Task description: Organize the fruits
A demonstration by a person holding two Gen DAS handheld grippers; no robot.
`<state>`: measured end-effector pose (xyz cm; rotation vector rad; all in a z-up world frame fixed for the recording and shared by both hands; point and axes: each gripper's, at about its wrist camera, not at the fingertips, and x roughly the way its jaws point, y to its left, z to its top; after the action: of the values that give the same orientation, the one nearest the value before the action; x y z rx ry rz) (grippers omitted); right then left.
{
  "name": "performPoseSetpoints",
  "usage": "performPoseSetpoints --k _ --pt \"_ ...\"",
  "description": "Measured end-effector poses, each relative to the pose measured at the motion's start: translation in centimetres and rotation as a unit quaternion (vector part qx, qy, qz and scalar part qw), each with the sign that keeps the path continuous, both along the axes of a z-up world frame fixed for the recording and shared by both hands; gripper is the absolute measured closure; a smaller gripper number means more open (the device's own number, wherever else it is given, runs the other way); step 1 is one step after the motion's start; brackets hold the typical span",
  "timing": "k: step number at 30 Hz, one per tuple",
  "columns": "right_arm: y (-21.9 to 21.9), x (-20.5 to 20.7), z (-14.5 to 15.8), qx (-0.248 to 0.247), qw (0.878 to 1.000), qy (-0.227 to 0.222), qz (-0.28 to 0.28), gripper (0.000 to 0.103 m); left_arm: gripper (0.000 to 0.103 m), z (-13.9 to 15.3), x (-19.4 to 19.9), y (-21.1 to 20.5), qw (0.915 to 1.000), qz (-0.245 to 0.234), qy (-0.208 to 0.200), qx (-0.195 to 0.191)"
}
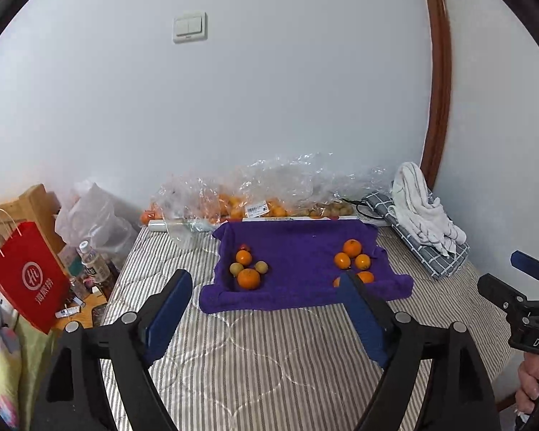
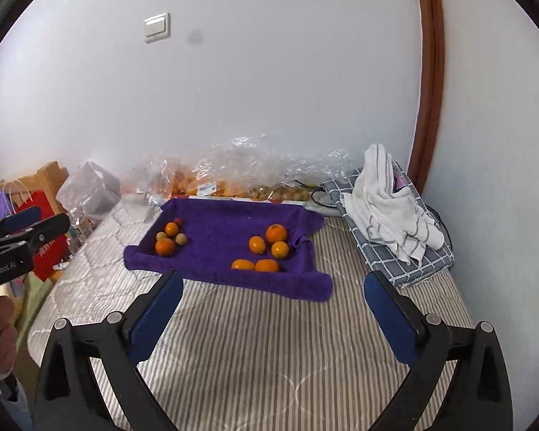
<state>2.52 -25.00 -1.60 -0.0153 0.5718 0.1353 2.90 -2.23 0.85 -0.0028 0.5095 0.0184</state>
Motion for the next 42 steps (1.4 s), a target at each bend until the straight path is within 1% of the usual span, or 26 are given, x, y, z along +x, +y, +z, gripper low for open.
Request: performPoseSetpoints --k 9,16,23,33,42 --pt "-0.5 -1.9 1.2 -0.002 1.000 -0.012 -0.011 0.003 0.018 0.9 -1.4 -1.0 1.0000 0.000 -0.005 0.004" --pt "-0.8 -1.9 1.0 -0.001 1.000 -0.009 -0.013 0.003 0.018 0.7 -1.4 -0.8 1.0000 0.004 -0.001 -0.005" --pt "-0.7 -2.1 0.9 -0.005 1.000 -0.008 -0.016 0.003 0.018 0.5 -1.6 -1.0 0.9999 0.010 -0.002 0.007" --pt "-0.5 -2.1 0.8 -0.010 1.000 -0.007 -0.018 0.003 0.018 0.6 -1.5 -0.9 1.0000 0.005 0.000 0.004" --pt "-0.6 -2.1 0.9 -0.003 1.000 -0.005 -0.021 0.003 0.018 0.6 -1.6 -0.9 1.0000 0.006 -0.001 0.007"
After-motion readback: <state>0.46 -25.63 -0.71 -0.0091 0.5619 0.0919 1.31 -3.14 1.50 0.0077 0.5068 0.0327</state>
